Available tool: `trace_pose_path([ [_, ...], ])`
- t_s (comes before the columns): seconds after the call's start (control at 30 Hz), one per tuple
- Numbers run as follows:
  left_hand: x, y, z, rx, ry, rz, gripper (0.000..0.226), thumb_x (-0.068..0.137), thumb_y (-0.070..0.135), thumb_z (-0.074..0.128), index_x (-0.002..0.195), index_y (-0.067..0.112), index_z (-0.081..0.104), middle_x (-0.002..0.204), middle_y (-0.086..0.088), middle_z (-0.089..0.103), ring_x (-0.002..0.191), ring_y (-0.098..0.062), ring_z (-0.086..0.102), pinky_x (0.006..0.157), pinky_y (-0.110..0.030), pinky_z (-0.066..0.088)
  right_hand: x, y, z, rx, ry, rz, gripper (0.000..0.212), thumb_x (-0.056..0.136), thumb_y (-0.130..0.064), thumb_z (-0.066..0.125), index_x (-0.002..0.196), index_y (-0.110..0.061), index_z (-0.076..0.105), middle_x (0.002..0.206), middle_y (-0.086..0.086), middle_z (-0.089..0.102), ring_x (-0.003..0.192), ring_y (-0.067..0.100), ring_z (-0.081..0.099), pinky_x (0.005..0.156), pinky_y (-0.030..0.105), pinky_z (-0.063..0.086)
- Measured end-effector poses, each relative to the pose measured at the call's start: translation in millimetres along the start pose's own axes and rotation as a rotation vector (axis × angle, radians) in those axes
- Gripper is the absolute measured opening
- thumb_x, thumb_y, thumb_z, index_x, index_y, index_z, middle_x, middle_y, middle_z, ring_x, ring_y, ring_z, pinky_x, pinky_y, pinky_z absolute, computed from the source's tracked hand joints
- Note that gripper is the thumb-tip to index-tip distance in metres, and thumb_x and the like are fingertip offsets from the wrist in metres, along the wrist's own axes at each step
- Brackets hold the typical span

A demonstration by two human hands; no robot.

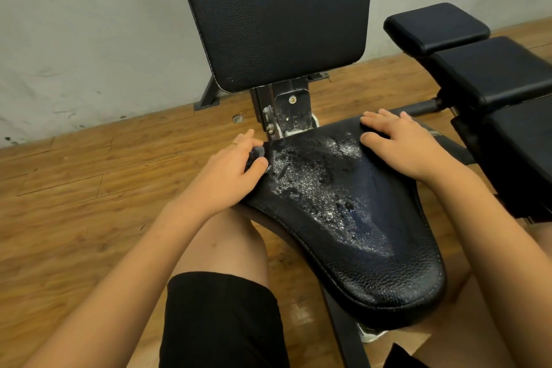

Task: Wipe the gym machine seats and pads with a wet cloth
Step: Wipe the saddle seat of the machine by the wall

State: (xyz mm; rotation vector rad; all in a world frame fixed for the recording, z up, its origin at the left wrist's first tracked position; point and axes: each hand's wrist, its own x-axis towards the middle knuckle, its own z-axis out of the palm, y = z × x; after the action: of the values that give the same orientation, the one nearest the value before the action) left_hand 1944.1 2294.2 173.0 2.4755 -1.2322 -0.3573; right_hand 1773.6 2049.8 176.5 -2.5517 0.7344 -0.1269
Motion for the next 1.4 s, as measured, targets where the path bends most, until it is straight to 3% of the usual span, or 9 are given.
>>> trace_pose_path([
  [0.07,-8,-3,2,-0.041,0.071,0.008,0.044,0.101,0.035,0.05,0.143,0.022,0.049,0.16,0.005,0.031,0.148,-0.013,0.027,0.117,-0.041,0.029,0,0,0,-0.001,0.002,0.001,0.048,0.101,-0.027,0.046,0.148,-0.018,0.043,0.159,-0.003,0.03,0.15,0.015,0.017,0.122,0.038,0.002],
  [0.3,-41,-7,1,0.006,0.065,0.193,0.052,0.098,0.043,0.032,0.145,0.027,0.047,0.149,0.021,0.035,0.142,0.007,0.023,0.115,-0.034,0.033,1,0,-1,-0.011,-0.004,0.004,0.049,0.101,-0.029,0.045,0.149,-0.019,0.041,0.159,-0.004,0.03,0.15,0.015,0.017,0.122,0.037,0.002],
  [0.5,-66,35,24,-0.055,0.079,0.419,0.049,0.102,0.037,0.034,0.142,0.017,0.053,0.152,0.008,0.042,0.143,-0.002,0.032,0.117,-0.019,0.026,3,2,0,-0.007,0.0,0.008,0.048,0.101,-0.03,0.045,0.148,-0.018,0.043,0.159,-0.005,0.03,0.149,0.015,0.018,0.121,0.036,0.002],
  [0.77,-32,3,10,0.012,0.148,0.116,0.039,0.104,0.025,0.042,0.142,0.023,0.052,0.153,0.013,0.039,0.14,0.004,0.026,0.116,-0.037,0.033,3,3,2,-0.018,-0.006,-0.006,0.05,0.101,-0.031,0.044,0.149,-0.018,0.042,0.159,-0.004,0.029,0.15,0.016,0.017,0.122,0.038,0.002],
  [0.93,-83,58,26,-0.039,0.121,0.437,0.044,0.1,0.033,0.039,0.139,0.019,0.056,0.151,0.008,0.045,0.142,0.002,0.032,0.115,-0.015,0.027,3,3,1,-0.026,-0.002,-0.003,0.05,0.101,-0.031,0.044,0.149,-0.018,0.042,0.16,-0.003,0.029,0.15,0.017,0.017,0.121,0.039,0.003],
  [1.03,-101,80,33,-0.144,0.084,0.551,0.041,0.101,0.025,0.041,0.137,0.011,0.057,0.149,0.001,0.049,0.142,-0.006,0.038,0.116,-0.019,0.028,3,3,1,-0.017,0.007,0.001,0.049,0.1,-0.03,0.045,0.148,-0.018,0.043,0.159,-0.003,0.031,0.149,0.017,0.018,0.121,0.037,0.003],
  [1.13,-88,56,26,-0.031,0.125,0.499,0.043,0.099,0.029,0.04,0.135,0.014,0.059,0.146,0.005,0.051,0.137,-0.001,0.041,0.112,-0.013,0.03,2,3,1,-0.024,0.0,-0.006,0.049,0.1,-0.03,0.045,0.148,-0.018,0.043,0.159,-0.002,0.032,0.148,0.017,0.02,0.121,0.038,0.004],
  [1.27,-66,30,11,0.044,0.077,0.284,0.06,0.095,0.048,0.023,0.145,0.026,0.047,0.15,0.021,0.034,0.138,0.013,0.021,0.113,-0.033,0.037,1,0,0,-0.04,0.005,-0.019,0.048,0.101,-0.029,0.043,0.147,-0.016,0.045,0.157,-0.001,0.035,0.145,0.019,0.025,0.119,0.037,0.006],
  [1.4,-94,95,22,0.022,0.022,0.585,0.045,0.099,0.03,0.04,0.137,0.015,0.057,0.151,0.001,0.048,0.142,-0.003,0.033,0.116,-0.015,0.022,1,1,1,-0.039,-0.001,-0.008,0.048,0.101,-0.029,0.043,0.147,-0.016,0.044,0.158,-0.002,0.034,0.147,0.018,0.022,0.12,0.037,0.005],
])
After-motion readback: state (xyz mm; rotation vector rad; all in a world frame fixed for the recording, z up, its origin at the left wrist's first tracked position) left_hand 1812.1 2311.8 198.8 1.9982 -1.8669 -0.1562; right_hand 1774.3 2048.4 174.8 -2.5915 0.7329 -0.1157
